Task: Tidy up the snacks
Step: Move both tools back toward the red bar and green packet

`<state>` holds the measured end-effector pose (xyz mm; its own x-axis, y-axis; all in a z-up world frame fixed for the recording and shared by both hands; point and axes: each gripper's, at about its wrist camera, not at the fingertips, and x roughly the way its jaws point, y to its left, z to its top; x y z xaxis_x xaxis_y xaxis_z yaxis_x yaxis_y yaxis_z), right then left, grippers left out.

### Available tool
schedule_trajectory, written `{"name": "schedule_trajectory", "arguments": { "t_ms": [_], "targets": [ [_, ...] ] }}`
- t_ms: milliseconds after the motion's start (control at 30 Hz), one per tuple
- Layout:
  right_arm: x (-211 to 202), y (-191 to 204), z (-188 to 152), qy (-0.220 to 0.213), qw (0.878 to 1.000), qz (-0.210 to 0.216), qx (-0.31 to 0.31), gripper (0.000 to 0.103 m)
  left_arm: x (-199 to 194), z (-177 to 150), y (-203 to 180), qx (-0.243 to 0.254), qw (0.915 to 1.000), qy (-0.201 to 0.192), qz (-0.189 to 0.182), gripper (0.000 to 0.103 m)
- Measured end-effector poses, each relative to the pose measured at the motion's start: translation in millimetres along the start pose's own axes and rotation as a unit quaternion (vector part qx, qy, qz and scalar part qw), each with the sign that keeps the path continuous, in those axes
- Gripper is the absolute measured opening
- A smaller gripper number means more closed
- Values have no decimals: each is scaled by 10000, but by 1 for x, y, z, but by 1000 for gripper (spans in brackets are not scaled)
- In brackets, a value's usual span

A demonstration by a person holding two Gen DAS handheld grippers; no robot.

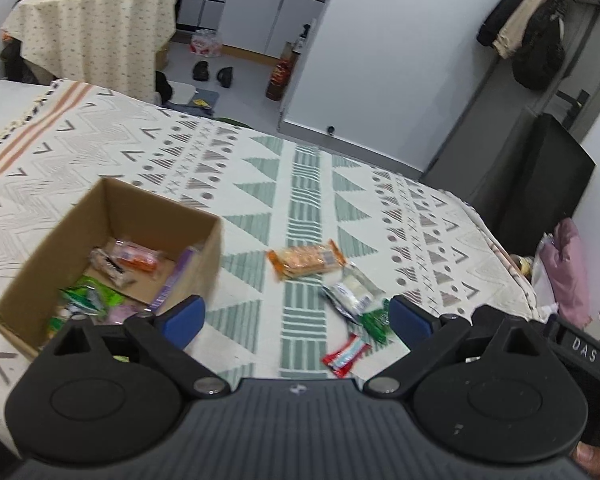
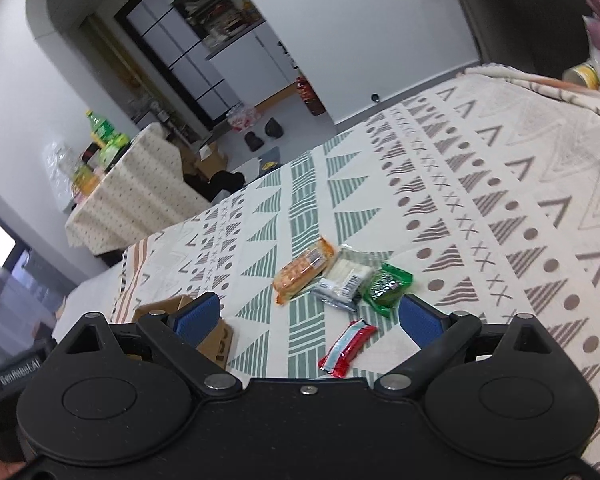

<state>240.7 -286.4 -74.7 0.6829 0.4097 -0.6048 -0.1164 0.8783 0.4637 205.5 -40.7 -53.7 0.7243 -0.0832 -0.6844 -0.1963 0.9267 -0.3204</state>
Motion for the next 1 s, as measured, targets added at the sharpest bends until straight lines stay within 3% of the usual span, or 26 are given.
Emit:
{"name": "schedule_trajectory", "arguments": {
  "t_ms": [500, 733, 1000],
  "targets": [
    [13, -41, -1, 162, 9980, -62, 601, 76, 53, -25, -46, 364, 9987, 335, -124, 82],
    [23, -57, -2, 251, 9961, -129, 842, 73, 87, -35, -56, 422, 9968, 661, -165, 69],
    [38, -66, -4, 412, 9945, -215, 935, 72, 122, -45, -60, 442, 9938, 1006, -179, 66]
  ]
}}
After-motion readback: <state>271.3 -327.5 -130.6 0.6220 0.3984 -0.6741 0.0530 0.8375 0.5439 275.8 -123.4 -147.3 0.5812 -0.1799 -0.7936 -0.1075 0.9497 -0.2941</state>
